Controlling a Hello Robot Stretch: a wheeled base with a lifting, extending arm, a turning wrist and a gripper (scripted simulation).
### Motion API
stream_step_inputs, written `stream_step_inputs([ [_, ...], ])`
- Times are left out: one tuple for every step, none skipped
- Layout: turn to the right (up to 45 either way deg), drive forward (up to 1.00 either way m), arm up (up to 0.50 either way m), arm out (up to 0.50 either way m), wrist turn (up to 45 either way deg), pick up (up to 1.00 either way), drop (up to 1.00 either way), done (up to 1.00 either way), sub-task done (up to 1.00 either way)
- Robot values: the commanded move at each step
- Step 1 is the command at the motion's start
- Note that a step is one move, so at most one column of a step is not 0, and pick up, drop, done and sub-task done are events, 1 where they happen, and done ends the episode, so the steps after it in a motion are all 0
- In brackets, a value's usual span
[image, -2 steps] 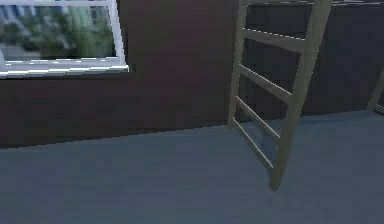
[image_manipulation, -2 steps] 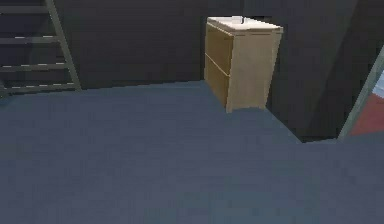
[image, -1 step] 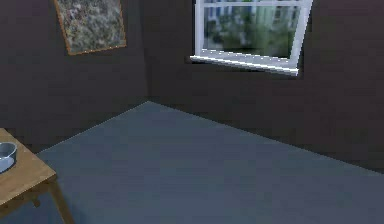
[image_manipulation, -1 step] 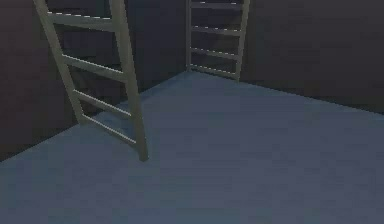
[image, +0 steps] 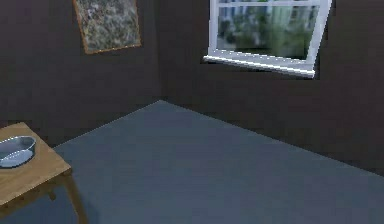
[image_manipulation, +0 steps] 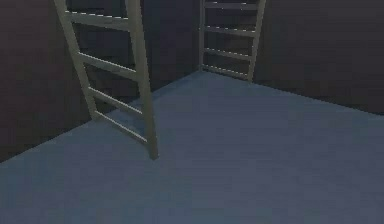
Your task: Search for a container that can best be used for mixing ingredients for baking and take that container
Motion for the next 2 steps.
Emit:
stream_step_inputs([
  [0.0, 0.50, 0.00, 0.00, 0.0, 0.00, 0.00, 0.00, 0.00],
  [-45.0, 0.00, 0.00, 0.00, 0.0, 0.00, 0.00, 0.00, 0.00],
])
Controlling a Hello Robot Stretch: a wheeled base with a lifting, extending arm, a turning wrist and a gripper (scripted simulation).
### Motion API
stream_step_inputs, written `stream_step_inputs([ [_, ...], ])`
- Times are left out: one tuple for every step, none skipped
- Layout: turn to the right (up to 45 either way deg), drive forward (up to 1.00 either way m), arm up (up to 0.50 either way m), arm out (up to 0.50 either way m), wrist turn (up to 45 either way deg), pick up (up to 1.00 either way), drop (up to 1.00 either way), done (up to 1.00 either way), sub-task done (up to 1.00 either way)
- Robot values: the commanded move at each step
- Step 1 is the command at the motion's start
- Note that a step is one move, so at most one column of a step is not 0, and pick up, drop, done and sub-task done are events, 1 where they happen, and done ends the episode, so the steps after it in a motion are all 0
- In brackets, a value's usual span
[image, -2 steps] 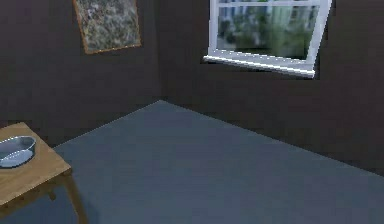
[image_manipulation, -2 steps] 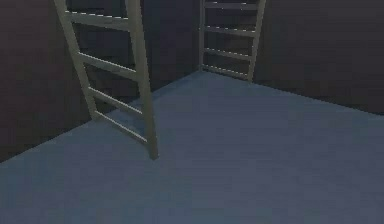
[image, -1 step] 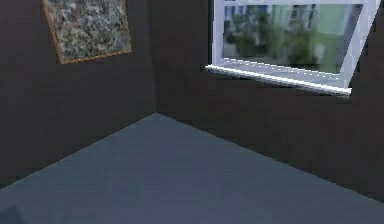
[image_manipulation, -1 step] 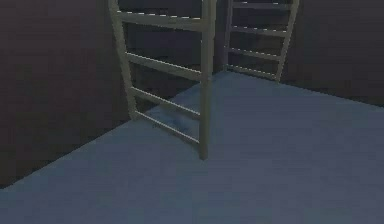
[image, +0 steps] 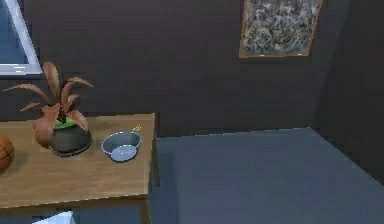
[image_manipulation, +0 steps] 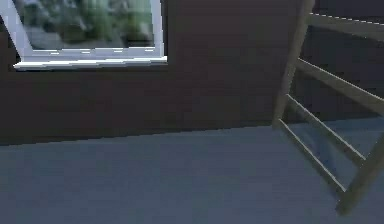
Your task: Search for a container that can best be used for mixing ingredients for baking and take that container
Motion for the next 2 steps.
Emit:
stream_step_inputs([
  [-45.0, 0.00, 0.00, 0.00, 0.0, 0.00, 0.00, 0.00, 0.00],
  [-45.0, 0.00, 0.00, 0.00, 0.0, 0.00, 0.00, 0.00, 0.00],
])
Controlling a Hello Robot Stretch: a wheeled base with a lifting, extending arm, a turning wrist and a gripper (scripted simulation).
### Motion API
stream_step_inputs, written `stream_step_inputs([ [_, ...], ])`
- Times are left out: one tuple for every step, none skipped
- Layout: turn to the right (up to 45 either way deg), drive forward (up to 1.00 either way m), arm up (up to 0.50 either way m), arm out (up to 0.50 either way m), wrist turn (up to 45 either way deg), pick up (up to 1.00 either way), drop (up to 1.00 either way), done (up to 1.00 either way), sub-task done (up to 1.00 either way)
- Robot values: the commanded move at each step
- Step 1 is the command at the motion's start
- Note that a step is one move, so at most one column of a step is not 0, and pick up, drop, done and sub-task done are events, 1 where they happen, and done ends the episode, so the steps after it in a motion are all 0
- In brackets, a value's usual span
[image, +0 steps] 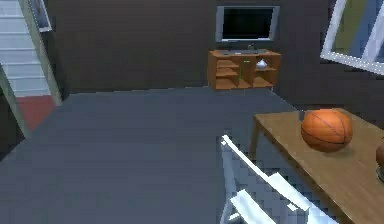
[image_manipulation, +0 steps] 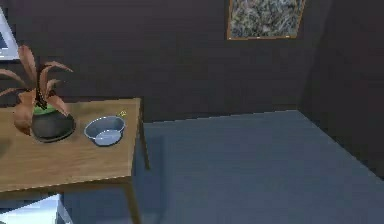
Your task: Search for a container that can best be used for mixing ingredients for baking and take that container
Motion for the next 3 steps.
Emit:
stream_step_inputs([
  [-21.0, 0.00, 0.00, 0.00, 0.0, 0.00, 0.00, 0.00, 0.00],
  [45.0, 0.00, 0.00, 0.00, 0.0, 0.00, 0.00, 0.00, 0.00],
  [45.0, 0.00, 0.00, 0.00, 0.0, 0.00, 0.00, 0.00, 0.00],
])
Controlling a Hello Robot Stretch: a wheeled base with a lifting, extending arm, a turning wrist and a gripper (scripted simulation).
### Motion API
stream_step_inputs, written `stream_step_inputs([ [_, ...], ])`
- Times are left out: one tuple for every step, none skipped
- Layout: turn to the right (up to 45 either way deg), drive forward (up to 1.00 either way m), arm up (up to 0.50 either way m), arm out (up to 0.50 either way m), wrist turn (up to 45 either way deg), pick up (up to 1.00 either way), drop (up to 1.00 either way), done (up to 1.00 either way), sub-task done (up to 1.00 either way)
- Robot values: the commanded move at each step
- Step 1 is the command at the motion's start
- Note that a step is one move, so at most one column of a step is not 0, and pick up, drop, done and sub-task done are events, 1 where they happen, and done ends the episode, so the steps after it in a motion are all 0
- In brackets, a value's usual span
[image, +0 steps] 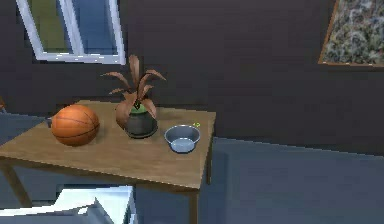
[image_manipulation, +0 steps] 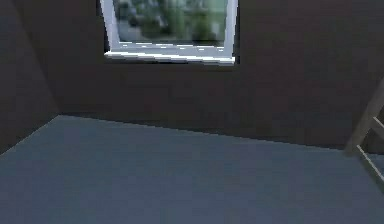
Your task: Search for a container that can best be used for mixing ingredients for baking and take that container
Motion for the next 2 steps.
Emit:
stream_step_inputs([
  [24.0, 0.00, 0.00, 0.00, 0.0, 0.00, 0.00, 0.00, 0.00],
  [0.0, 0.60, 0.00, 0.00, 0.0, 0.00, 0.00, 0.00, 0.00],
])
